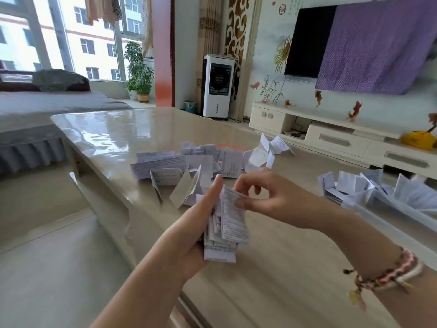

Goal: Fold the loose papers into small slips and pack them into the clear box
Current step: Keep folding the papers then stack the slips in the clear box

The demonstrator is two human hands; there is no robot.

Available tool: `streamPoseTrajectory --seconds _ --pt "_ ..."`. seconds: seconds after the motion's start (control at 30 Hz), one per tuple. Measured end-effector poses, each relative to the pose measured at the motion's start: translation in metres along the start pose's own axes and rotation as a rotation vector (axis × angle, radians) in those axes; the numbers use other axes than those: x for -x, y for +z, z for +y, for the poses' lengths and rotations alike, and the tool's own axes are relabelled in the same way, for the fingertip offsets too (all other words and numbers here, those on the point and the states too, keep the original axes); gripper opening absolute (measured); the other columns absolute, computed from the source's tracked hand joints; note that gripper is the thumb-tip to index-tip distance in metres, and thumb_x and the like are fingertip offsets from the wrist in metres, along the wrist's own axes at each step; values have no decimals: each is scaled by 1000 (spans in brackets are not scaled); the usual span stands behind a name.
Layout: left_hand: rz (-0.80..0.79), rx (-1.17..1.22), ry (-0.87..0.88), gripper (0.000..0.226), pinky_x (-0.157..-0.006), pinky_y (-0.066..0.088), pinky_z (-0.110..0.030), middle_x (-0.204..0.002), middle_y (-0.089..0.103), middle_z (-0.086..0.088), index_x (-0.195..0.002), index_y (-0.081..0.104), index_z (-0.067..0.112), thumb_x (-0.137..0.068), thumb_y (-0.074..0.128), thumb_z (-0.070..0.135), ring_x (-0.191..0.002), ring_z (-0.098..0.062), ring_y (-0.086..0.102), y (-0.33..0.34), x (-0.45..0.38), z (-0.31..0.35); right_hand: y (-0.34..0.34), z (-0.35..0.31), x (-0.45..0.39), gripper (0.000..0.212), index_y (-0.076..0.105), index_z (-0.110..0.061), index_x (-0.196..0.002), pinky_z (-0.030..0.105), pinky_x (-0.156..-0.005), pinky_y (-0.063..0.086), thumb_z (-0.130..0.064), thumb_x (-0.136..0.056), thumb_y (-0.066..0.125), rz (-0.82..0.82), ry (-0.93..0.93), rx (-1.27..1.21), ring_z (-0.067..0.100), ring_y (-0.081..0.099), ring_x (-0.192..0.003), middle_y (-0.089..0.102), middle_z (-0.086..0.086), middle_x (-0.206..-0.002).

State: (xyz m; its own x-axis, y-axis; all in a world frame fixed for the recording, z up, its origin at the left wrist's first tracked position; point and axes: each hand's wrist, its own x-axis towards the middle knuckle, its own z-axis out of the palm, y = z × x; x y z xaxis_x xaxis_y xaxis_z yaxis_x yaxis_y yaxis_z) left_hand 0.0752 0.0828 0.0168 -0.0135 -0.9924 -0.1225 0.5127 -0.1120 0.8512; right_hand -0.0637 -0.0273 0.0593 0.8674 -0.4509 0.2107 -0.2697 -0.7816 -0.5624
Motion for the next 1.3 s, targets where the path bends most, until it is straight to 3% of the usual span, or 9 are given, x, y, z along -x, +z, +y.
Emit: streamPoseTrajectory --seconds 0.27,0.4,0.57,0.7,0.8,0.87,0.97,1.2,1.3 --pt "90 -66 13 29 -64 57 -30 -90 72 -11 -99 75 12 -74 76 27 -71 -18 68 -10 -4 1 13 -1 -12 12 68 -12 -92 6 -66 39 -18 -83 72 48 106 -190 -7 51 -68 63 -11 -81" --pt "187 38 -51 18 -71 60 -38 -90 74 -15 -102 63 6 -87 55 4 -82 -28 73 -20 -11 3 11 24 -31 26 62 -21 -105 20 -77 47 -39 -87 66 258 362 -324 9 58 -89 61 -6 -95" --pt "277 -16 6 18 -51 57 -31 -80 74 -13 -104 60 6 -91 49 2 -69 -23 73 -26 -17 9 35 42 -66 40 58 -18 -96 28 -72 50 -55 -82 65 305 475 66 7 58 -84 60 -9 -88" --pt "292 -2 -22 18 -49 55 -28 -78 74 -13 -108 59 5 -91 51 7 -62 -22 71 -29 -20 9 44 55 -78 17 64 -15 -84 40 -81 53 -33 -86 64 295 450 225 17 64 -85 67 -3 -82" --pt "274 37 -18 27 -56 57 -29 -85 74 -12 -115 60 6 -90 59 19 -68 -21 71 -29 -16 6 35 49 -67 9 65 -17 -78 28 -73 50 -22 -86 67 390 415 130 11 60 -76 64 -6 -76" --pt "291 72 11 38 -64 56 -31 -86 74 -12 -120 59 8 -87 63 28 -71 -21 69 -29 -16 7 24 32 -50 11 66 -18 -75 19 -70 44 -17 -86 70 414 376 -259 7 58 -73 65 -4 -75" --pt "280 81 68 57 -66 55 -28 -85 72 -7 -122 62 12 -72 71 40 -72 -17 67 -28 -17 7 16 6 -24 14 69 -20 -73 7 -71 43 -13 -86 68 196 299 -593 -1 61 -78 68 -7 -77" --pt "272 -11 142 38 -56 56 -24 -78 67 -9 -113 65 4 -81 68 25 -64 -14 64 -18 -6 3 21 -10 -19 12 73 -13 -86 3 -51 33 -25 -86 70 62 316 -284 -9 46 -50 53 -24 -52" --pt "303 -64 173 28 -59 55 -26 -84 67 -12 -111 64 3 -86 64 16 -71 -16 67 -19 -4 2 23 -15 -22 16 71 -10 -77 5 -43 29 -24 -83 74 75 284 -198 -7 41 -41 55 -12 -61"
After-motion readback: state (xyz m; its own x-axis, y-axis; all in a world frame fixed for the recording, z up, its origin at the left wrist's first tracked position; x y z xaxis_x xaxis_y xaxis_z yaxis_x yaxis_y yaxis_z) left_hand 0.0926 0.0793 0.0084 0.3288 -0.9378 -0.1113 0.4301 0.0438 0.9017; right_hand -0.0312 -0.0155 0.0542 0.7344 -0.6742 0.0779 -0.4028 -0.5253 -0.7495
